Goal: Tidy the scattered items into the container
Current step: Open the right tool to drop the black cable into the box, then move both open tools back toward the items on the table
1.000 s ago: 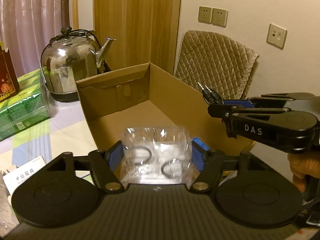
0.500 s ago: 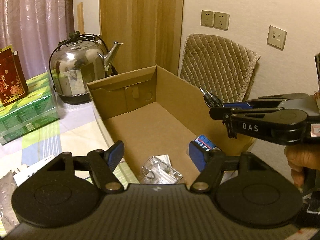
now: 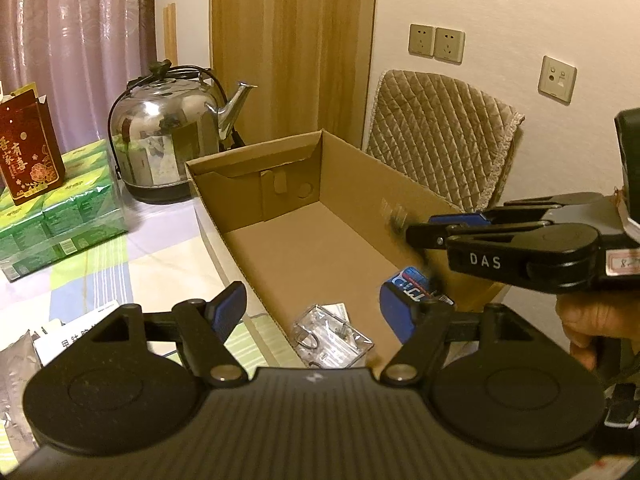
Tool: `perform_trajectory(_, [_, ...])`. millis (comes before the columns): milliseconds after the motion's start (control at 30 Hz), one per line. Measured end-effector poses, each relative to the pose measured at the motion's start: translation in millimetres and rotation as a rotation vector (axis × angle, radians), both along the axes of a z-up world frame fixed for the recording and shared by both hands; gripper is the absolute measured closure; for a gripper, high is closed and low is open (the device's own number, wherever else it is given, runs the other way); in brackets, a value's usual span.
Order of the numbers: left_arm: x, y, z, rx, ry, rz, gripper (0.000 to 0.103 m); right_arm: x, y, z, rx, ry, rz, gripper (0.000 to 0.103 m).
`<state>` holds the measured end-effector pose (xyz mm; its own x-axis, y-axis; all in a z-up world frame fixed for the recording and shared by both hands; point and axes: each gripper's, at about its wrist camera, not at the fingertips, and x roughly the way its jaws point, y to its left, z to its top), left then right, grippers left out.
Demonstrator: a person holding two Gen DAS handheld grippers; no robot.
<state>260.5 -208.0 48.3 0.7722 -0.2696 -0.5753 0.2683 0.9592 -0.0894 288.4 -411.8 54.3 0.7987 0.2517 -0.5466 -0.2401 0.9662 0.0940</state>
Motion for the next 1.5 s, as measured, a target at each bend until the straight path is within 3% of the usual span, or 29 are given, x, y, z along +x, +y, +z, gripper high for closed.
perform_trajectory(333, [-14, 15, 3, -0.004, -0.009, 0.030, 0.031, -13, -8, 9, 0.024, -0.012, -0.036, 0.083])
perform_trajectory(400, [-19, 17, 4, -0.006, -0.010, 0.037, 0.030, -18, -6, 12, 0.030, -0.018, -0.039, 0.074])
perform_trajectory(467, [-24, 20, 5, -0.008, -0.008, 0.044, 0.028, -26, -4, 15, 0.035, -0.036, -0.046, 0.056])
perform_trajectory(633, [-42, 28, 9, -0.010, -0.005, 0.068, 0.025, -45, 3, 22, 0.050, -0.043, -0.041, 0.054])
perform_trajectory(767, [-59, 36, 10, -0.013, 0.007, 0.091, 0.017, -61, 9, 28, 0.058, -0.049, -0.036, 0.036])
perform_trajectory(933, [-81, 46, 9, -0.014, 0.026, 0.116, 0.008, -79, 18, 35, 0.061, -0.054, -0.023, 0.024])
perform_trajectory(1067, [-100, 53, 8, -0.003, 0.030, 0.137, 0.001, -93, 26, 40, 0.064, -0.061, -0.012, 0.008])
perform_trajectory(1167, [-114, 60, 6, 0.001, 0.039, 0.164, 0.001, -104, 35, 42, 0.060, -0.063, 0.006, 0.002])
perform_trajectory(1500, [-166, 114, -12, 0.003, 0.098, 0.285, 0.001, -136, 72, 35, 0.052, -0.028, 0.098, 0.002])
